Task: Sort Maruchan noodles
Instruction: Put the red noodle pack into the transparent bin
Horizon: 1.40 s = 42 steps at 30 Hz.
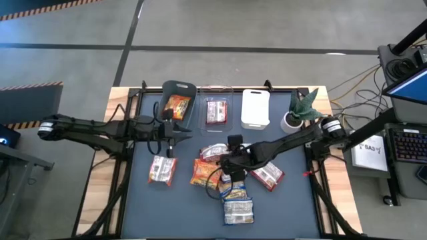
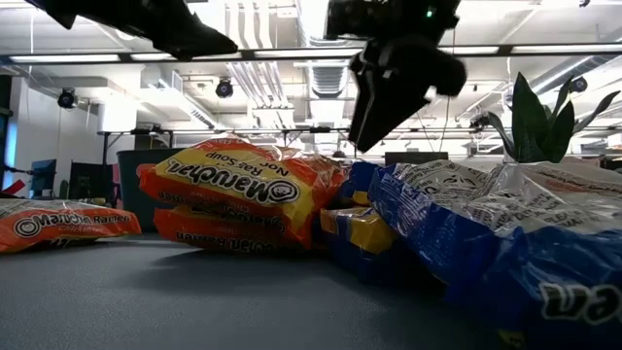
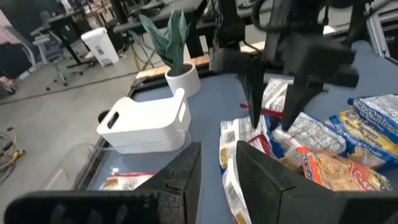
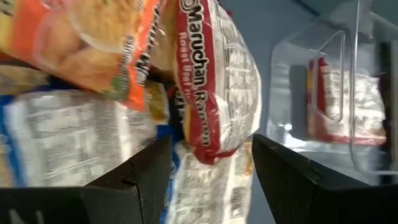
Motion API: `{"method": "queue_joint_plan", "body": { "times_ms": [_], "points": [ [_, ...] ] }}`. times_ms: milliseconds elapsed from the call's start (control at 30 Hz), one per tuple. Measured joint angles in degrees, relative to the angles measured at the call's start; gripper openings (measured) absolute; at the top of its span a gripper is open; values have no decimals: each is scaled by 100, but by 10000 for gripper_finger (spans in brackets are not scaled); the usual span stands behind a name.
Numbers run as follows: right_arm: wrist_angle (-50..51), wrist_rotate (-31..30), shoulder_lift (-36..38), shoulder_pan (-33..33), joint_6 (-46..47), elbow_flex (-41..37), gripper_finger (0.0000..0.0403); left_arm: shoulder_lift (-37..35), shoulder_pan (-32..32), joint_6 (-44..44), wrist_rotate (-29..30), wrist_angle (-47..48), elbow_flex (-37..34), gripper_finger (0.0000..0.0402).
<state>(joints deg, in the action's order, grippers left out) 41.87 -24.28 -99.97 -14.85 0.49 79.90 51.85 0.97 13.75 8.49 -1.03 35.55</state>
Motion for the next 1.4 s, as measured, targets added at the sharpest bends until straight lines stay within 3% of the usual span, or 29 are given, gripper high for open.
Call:
{"method": "queue_joint_plan", "body": {
  "times_ms": [133,333,1100,1233,1400],
  "points": [
    [-18,-225,-117,58,315,9,210,-45,0,14,0,4,4,84],
    [-31,-89,-211,126,424,22,210,-41,0,-6,0,27,4,84],
    [-458,-121,-784,308,110,-17,209,-41,0,79,-2,13,4,84],
    [-481,-123,-784,319,100,-17,192,-41,0,79,-2,2,4,84],
    [-485,-124,-784,317,97,-17,142,-41,0,77,-2,2,4,84]
  ]
}}
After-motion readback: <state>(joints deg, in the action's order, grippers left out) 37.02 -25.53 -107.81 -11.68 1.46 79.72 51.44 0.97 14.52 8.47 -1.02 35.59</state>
